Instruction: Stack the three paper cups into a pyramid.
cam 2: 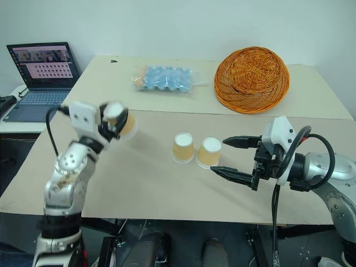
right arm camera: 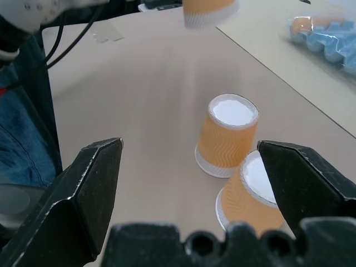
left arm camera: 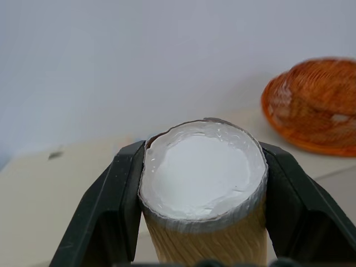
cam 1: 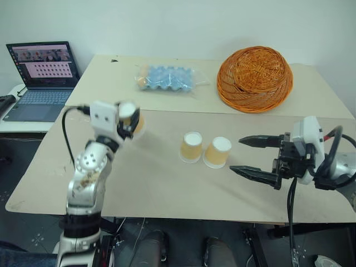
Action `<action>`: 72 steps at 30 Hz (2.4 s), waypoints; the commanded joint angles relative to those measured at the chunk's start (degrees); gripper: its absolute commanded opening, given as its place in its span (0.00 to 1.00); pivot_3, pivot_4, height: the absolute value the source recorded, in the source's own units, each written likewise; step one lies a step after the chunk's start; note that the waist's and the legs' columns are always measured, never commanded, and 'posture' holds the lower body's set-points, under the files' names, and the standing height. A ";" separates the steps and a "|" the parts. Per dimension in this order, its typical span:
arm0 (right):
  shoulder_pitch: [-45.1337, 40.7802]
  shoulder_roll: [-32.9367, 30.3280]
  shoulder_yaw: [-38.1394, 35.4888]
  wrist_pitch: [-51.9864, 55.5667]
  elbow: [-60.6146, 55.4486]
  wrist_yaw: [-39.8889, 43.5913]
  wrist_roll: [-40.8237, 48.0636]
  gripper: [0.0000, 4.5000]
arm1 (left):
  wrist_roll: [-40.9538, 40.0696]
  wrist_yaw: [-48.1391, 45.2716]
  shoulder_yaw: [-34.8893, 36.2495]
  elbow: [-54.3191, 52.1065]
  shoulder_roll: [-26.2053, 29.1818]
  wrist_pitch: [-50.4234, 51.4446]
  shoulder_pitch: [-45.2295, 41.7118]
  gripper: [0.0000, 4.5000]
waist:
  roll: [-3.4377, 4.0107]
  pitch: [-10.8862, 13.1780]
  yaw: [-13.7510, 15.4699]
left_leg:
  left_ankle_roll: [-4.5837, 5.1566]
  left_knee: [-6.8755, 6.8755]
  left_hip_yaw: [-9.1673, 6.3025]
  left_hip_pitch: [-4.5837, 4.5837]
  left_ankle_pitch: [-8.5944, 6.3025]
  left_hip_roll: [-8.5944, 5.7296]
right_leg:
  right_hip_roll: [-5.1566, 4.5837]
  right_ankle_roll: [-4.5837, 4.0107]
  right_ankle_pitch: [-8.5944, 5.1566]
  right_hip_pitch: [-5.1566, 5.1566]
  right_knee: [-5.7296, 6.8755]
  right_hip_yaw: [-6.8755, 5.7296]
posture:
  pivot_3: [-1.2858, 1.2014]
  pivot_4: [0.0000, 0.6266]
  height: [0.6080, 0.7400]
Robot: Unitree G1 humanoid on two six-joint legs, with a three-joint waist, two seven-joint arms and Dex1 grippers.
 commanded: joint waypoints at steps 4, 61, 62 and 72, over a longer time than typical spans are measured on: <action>0.65 0.97 -0.79 -2.22 -0.93 -2.15 -2.07 1.00 | -8.35 -17.37 -3.85 13.12 2.17 4.88 -15.00 0.54 | 0.01 -0.01 -0.38 | -0.02 0.00 0.06 0.02 0.04 -0.01 | 0.13 0.04 -0.03 0.04 -0.02 0.01 | 0.52 0.24 0.90; 9.18 4.68 -4.64 -3.37 -7.17 -10.11 -4.82 1.00 | 1.78 -54.11 -14.67 54.87 -10.92 -10.74 -33.50 1.00 | -0.06 0.04 -0.42 | 0.52 0.75 0.07 -0.34 -0.29 -0.01 | 0.13 0.30 0.01 0.01 0.09 0.06 | 0.52 0.24 0.90; 9.14 4.67 -4.59 -3.37 -7.13 -10.09 -4.83 1.00 | 1.65 -54.07 -14.50 54.72 -10.76 -10.47 -33.50 1.00 | -0.06 0.04 -0.43 | 0.52 0.75 0.07 -0.34 -0.29 -0.01 | 0.13 0.31 0.01 0.01 0.09 0.06 | 0.52 0.24 0.90; 8.52 4.42 -4.48 -3.57 -6.08 -8.91 -4.81 1.00 | 1.31 -54.04 -14.01 51.79 -9.05 -8.19 -31.64 1.00 | -0.05 0.03 -0.44 | 0.52 0.75 0.07 -0.34 -0.29 -0.01 | 0.13 0.31 0.01 0.01 0.11 0.06 | 0.52 0.24 0.90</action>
